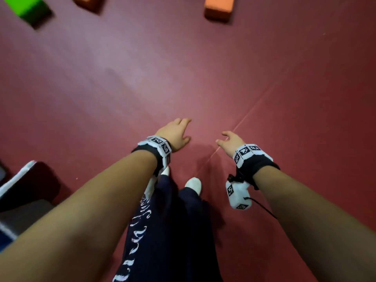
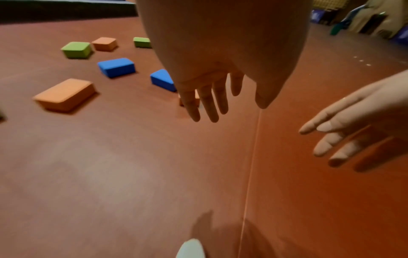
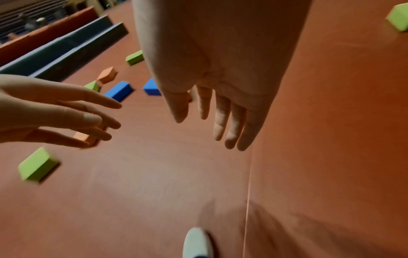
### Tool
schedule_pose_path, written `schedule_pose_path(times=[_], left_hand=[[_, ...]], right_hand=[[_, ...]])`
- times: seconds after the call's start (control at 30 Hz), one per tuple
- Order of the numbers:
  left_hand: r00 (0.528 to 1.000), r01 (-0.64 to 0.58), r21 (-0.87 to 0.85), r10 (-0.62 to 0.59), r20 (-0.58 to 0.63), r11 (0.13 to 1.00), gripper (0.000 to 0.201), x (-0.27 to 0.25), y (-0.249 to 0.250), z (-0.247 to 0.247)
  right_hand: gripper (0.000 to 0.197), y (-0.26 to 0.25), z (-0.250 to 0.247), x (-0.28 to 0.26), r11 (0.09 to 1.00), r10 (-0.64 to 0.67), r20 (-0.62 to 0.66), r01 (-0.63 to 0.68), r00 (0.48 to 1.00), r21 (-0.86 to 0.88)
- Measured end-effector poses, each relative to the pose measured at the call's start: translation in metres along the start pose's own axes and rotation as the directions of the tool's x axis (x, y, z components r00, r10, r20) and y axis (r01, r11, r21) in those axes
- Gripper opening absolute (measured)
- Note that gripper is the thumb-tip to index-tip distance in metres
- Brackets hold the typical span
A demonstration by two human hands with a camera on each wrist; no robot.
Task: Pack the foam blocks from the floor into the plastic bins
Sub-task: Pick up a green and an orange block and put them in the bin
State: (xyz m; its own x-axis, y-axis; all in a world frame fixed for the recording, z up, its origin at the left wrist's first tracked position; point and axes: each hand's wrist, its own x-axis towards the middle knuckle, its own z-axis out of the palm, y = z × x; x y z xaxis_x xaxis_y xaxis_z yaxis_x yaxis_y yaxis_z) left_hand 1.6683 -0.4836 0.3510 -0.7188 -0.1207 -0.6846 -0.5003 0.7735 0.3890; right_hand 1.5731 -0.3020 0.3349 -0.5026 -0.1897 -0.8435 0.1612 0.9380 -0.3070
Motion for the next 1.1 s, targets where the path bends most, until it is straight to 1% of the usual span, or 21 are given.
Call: schedule_pose_path(times=[0.03, 0.13, 0.23, 0.3, 0.43, 0.57, 0.63, 0.73, 0.83, 0.93, 0.97, 1.1], left_hand=[[1.000, -0.030, 0.017, 0.030, 0.002, 0.999, 0.064, 0.027, 0.034, -0.014], [0.996, -0.092, 0.040, 0.092, 0.022, 0.995, 0.063, 0.085, 0.101, -0.045], [0.980, -0.189, 0.121, 0.179, 0.090, 0.974, 0.062, 0.144, 0.179, -0.071], [0.968, -0.240, 0.163, 0.224, 0.111, 0.957, 0.061, 0.185, 0.224, -0.089], [0.950, -0.294, 0.187, 0.265, 0.165, 0.937, 0.060, 0.273, 0.324, -0.115], [0.930, -0.341, 0.260, 0.285, 0.230, 0.903, 0.058, 0.342, 0.422, -0.132], [0.922, -0.356, 0.286, 0.284, 0.264, 0.890, 0.059, 0.374, 0.474, -0.133], [0.910, -0.370, 0.313, 0.273, 0.313, 0.875, 0.060, 0.412, 0.527, -0.131], [0.897, -0.396, 0.366, 0.268, 0.353, 0.842, 0.060, 0.455, 0.596, -0.121], [0.897, -0.392, 0.403, 0.245, 0.369, 0.827, 0.059, 0.502, 0.687, -0.111], [0.894, -0.391, 0.409, 0.234, 0.383, 0.824, 0.059, 0.512, 0.709, -0.108], [0.853, -0.450, 0.411, 0.246, 0.460, 0.793, 0.059, 0.567, 0.823, -0.092]], right_hand=[[0.049, 0.013, -0.034, 0.007, 0.999, 0.015, -0.035, -0.014, 0.999, 0.040], [0.049, 0.039, -0.103, 0.020, 0.989, 0.057, -0.096, -0.044, 0.994, 0.139], [0.051, 0.071, -0.181, 0.033, 0.966, 0.129, -0.122, -0.097, 0.984, 0.239], [0.050, 0.084, -0.226, 0.049, 0.949, 0.160, -0.142, -0.113, 0.977, 0.295], [0.050, 0.120, -0.327, 0.096, 0.887, 0.280, -0.180, -0.182, 0.943, 0.424], [0.051, 0.156, -0.418, 0.136, 0.808, 0.355, -0.191, -0.198, 0.915, 0.554], [0.051, 0.179, -0.462, 0.153, 0.778, 0.364, -0.179, -0.193, 0.914, 0.598], [0.052, 0.205, -0.506, 0.179, 0.735, 0.362, -0.167, -0.171, 0.917, 0.656], [0.052, 0.245, -0.557, 0.201, 0.704, 0.380, -0.149, -0.180, 0.913, 0.687], [0.050, 0.298, -0.626, 0.226, 0.679, 0.401, -0.132, -0.197, 0.906, 0.707], [0.050, 0.312, -0.643, 0.230, 0.674, 0.405, -0.128, -0.201, 0.905, 0.711], [0.049, 0.383, -0.729, 0.249, 0.645, 0.452, -0.128, -0.224, 0.883, 0.730]])
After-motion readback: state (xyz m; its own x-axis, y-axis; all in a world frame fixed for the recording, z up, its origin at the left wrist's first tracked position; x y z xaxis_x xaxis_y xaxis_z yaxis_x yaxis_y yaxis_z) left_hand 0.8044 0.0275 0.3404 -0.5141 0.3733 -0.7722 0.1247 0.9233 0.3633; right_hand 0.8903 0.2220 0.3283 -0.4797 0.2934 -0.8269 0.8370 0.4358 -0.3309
